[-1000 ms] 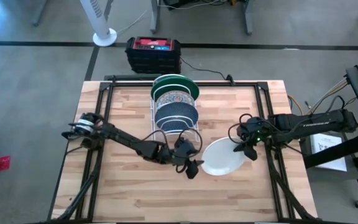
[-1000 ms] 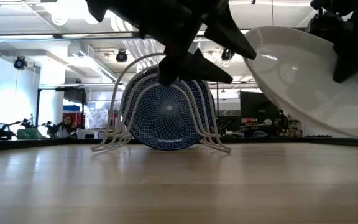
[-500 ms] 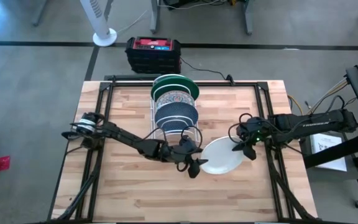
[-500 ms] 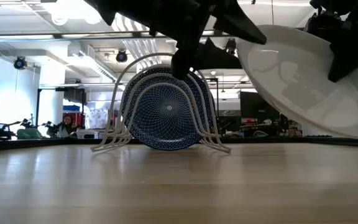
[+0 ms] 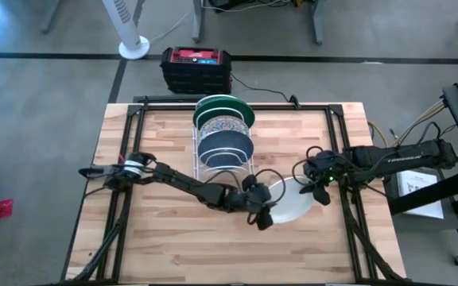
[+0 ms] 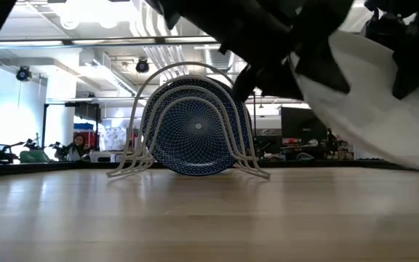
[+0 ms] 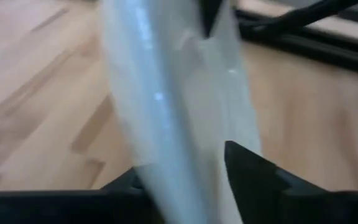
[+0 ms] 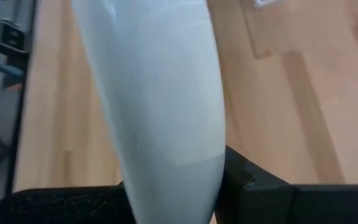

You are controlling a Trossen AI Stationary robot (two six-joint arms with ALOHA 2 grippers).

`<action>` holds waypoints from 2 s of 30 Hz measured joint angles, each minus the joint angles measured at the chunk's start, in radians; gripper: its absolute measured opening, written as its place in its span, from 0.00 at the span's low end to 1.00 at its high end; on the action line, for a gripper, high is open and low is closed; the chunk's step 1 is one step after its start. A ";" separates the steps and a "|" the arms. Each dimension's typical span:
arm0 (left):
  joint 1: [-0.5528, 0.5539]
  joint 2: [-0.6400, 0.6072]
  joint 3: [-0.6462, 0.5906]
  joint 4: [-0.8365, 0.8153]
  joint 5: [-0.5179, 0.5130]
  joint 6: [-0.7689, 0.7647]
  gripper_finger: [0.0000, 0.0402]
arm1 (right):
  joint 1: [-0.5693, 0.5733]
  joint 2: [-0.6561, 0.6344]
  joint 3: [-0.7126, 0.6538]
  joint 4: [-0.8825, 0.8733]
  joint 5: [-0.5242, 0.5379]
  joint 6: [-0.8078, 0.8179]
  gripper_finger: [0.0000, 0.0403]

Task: Sort dishes
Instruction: Remove the white plate from the dish rack

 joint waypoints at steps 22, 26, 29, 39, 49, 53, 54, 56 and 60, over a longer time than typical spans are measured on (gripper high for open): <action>0.010 0.018 0.017 -0.047 0.037 -0.224 0.13 | 0.005 0.086 0.026 0.002 -0.030 0.083 0.28; 0.011 0.018 0.017 -0.041 0.057 -0.243 0.13 | 0.005 0.083 0.047 -0.012 -0.051 0.095 0.32; 0.011 0.018 0.018 -0.041 0.072 -0.259 0.12 | 0.005 0.087 0.062 -0.034 -0.061 0.094 0.32; 0.006 0.019 0.017 -0.061 0.152 -0.390 0.12 | 0.004 0.083 0.068 -0.097 -0.076 0.116 0.38; 0.006 0.018 0.018 -0.106 0.168 -0.488 0.12 | 0.004 0.082 0.164 -0.307 0.014 0.111 0.40; 0.006 0.018 0.017 -0.113 0.177 -0.534 0.12 | 0.004 0.082 0.231 -0.394 0.060 0.109 0.38; 0.006 0.019 0.017 -0.114 0.183 -0.547 0.12 | 0.004 0.081 0.249 -0.411 0.075 0.108 0.38; 0.005 0.019 0.017 -0.117 0.196 -0.566 0.12 | 0.003 0.075 0.284 -0.440 0.105 0.103 0.37; 0.003 0.019 0.016 -0.116 0.226 -0.581 0.12 | 0.005 0.052 0.328 -0.448 0.157 0.072 0.35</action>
